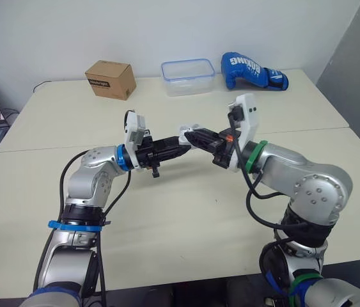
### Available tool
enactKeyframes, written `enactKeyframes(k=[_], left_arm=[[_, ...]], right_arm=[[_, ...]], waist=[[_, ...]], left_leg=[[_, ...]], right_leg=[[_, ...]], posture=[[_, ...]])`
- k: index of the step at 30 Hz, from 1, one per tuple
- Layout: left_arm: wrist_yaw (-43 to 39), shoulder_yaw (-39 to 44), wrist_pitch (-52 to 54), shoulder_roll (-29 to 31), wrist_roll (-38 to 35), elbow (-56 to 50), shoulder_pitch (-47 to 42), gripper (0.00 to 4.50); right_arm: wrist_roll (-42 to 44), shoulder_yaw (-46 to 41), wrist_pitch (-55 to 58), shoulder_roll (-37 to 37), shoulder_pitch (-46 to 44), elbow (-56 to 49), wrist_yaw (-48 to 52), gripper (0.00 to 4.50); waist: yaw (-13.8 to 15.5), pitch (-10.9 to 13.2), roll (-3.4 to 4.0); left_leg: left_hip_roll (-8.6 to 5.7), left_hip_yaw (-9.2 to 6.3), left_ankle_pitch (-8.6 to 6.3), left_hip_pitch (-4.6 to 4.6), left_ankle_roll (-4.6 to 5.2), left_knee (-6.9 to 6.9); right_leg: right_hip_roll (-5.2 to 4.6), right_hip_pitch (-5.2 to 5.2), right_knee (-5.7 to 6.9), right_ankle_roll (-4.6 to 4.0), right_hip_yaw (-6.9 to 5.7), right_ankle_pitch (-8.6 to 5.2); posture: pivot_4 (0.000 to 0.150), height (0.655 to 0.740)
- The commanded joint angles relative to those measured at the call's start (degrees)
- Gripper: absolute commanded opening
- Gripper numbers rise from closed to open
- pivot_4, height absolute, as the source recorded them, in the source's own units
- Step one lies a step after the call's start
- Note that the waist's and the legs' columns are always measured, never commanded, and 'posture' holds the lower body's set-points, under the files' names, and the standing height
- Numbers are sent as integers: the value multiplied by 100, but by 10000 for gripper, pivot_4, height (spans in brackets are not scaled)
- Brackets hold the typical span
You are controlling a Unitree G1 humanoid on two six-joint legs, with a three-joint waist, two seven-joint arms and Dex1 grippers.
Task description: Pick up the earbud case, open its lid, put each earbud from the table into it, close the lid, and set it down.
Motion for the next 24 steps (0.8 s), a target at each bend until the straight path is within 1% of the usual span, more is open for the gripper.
enactKeyframes(k=[1, 9, 24], left_arm=[[-133, -26, 24, 24, -40, -87, -118, 7562], [-119, -12, -15, 20, 17, -25, -155, 7562], [33, 14, -181, -107, 92, 183, -297, 7562]], right_arm=[[-106, 88, -542, 120, 43, -117, -214, 4081], [-82, 270, -810, 279, 148, -92, -473, 4081], [-105, 463, -745, 531, 219, -214, -1020, 4081]], waist=[[0, 0, 0], [0, 0, 0], [2, 0, 0]], left_leg=[[0, -1, 0, 0, 0, 0], [0, -2, 0, 0, 0, 0], [0, -2, 0, -1, 0, -1]], right_leg=[[0, 0, -1, 0, -1, 0], [0, 0, -1, 0, 0, 0], [0, 0, -2, 0, -1, 0]], posture=[[1500, 7307], [1500, 7307], [1500, 7307]])
